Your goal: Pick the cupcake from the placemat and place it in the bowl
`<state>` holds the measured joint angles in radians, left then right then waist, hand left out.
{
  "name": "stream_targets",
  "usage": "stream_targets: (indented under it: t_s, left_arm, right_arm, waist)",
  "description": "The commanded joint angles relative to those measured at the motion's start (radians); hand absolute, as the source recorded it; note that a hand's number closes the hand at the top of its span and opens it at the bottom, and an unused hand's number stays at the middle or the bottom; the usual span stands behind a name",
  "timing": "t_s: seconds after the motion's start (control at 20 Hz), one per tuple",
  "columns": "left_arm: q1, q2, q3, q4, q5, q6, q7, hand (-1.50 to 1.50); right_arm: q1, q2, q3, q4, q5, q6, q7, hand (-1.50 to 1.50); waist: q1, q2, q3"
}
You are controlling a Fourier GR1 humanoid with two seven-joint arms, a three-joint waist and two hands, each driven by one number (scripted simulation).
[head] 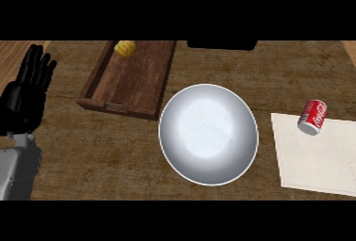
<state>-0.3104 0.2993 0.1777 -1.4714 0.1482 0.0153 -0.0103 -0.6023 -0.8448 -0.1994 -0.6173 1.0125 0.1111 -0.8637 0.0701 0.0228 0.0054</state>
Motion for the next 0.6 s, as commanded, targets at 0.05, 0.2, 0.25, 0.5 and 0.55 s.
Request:
stream_targets:
  t_s: [0.05,0.2,0.25,0.5,0.55]
  left_arm:
    - [0.015,0.023,0.024,-0.004,0.007,-0.013,-0.01,0.0]
    - [0.023,-0.03,0.0,0.025,-0.032,0.036,-0.044,0.0]
    - [0.021,0.032,0.045,0.011,0.014,-0.015,-0.017,0.0]
    - [0.013,0.006,0.022,0.002,-0.003,0.015,0.017,0.0]
    - [0.033,0.014,0.034,-0.004,-0.001,0.013,0.005,0.0]
  right_arm:
    - [-0.148,-0.055,-0.041,0.146,-0.046,0.056,-0.181,1.5]
    - [-0.207,-0.063,-0.062,0.135,-0.103,0.137,-0.258,1.5]
    - [-0.23,-0.074,-0.069,0.138,-0.111,0.129,-0.264,1.5]
    - [-0.322,-0.04,-0.065,0.096,-0.215,0.317,-0.262,1.5]
    - [-0.31,-0.06,-0.066,0.095,-0.241,0.374,-0.286,1.5]
  waist:
    - [-0.01,-0.006,-0.002]
    - [-0.036,-0.012,-0.004]
    - [-0.03,-0.013,-0.004]
    - [-0.053,-0.024,-0.006]
    - [-0.062,-0.029,-0.006]
